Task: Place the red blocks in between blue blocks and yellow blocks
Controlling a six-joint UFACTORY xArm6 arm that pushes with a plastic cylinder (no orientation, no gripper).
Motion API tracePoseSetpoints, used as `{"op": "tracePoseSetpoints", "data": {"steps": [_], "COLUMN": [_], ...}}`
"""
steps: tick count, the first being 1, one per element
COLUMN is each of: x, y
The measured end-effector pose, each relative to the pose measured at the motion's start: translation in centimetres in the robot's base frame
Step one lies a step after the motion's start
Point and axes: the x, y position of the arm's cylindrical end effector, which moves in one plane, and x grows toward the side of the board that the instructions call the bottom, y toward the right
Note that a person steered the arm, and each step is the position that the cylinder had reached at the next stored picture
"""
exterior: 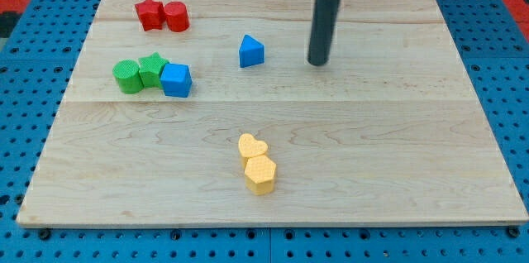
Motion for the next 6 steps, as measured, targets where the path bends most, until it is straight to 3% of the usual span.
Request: {"op": "tracePoseSetpoints", "data": {"steps": [1,2,4,6], "x": [-0.6,1.5,-1.5,-1.6], "y": [-10.4,-19.0,-19.8,-30.3]}}
